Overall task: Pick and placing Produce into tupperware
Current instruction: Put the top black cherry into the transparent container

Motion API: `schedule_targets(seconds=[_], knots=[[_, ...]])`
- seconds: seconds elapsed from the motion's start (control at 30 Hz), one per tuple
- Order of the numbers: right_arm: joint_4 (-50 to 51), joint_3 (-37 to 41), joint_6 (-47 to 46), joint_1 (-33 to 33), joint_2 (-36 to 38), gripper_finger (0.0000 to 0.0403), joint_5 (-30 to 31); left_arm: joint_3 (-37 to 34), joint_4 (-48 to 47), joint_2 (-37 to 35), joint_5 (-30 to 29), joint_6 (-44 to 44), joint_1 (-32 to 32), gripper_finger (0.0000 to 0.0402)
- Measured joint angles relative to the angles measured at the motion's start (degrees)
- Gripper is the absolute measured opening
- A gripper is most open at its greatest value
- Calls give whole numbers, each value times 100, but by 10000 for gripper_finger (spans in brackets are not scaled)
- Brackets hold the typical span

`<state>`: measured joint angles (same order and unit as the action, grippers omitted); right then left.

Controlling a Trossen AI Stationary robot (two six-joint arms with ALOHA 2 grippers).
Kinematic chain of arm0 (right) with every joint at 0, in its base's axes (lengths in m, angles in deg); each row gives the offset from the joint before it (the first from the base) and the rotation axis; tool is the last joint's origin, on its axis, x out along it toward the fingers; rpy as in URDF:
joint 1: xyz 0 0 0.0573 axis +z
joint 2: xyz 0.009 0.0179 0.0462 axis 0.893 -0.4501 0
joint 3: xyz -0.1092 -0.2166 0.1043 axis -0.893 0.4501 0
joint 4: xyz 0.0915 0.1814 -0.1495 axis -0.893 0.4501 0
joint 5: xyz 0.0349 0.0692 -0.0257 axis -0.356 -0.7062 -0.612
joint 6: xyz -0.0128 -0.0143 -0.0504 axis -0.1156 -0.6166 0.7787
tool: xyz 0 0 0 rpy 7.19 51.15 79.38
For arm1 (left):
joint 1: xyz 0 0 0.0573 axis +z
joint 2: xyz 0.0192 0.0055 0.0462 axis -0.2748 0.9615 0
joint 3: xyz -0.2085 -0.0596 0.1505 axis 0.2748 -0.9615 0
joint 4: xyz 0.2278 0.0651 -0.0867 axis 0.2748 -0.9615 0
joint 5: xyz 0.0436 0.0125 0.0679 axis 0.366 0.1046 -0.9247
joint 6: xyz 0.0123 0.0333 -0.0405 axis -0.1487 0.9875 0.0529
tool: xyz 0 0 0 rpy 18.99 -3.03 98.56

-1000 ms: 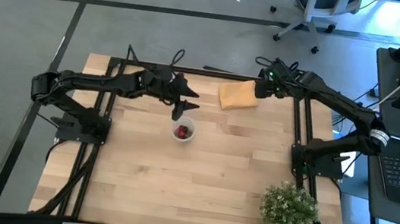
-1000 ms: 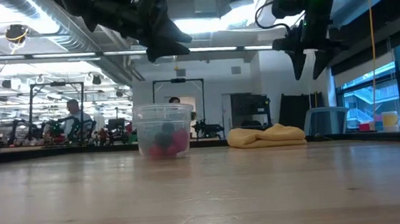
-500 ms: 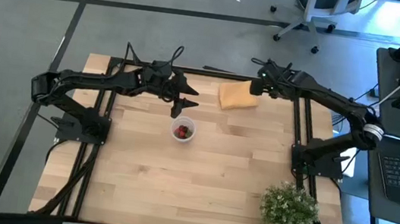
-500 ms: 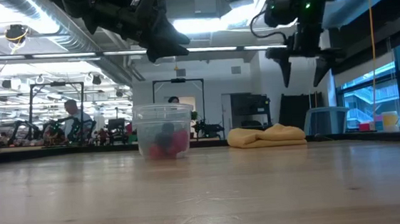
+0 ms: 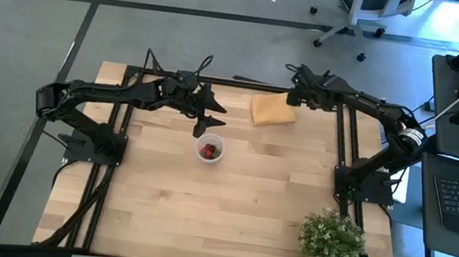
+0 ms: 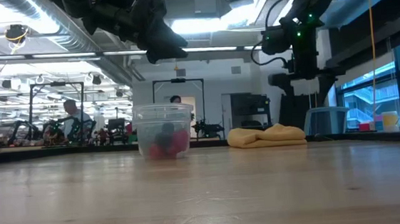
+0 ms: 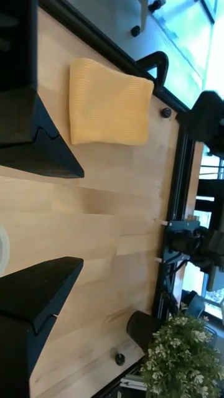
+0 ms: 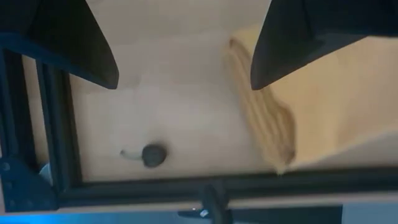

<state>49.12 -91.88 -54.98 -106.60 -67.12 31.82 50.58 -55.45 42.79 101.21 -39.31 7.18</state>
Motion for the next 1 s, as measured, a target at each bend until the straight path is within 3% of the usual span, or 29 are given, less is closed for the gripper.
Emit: schedule_targets(seconds=[0.33, 0.5, 1.0], knots=[[-127, 0, -1311, -229, 0, 365, 816, 0, 1, 0, -43, 36, 134, 212], [-141, 0, -1124, -47, 0, 365, 1432, 0, 5, 0, -43, 36, 310, 212], [-560, -4, -1479, 76, -261, 365, 1154, 0, 8, 0, -49, 35, 702, 212]])
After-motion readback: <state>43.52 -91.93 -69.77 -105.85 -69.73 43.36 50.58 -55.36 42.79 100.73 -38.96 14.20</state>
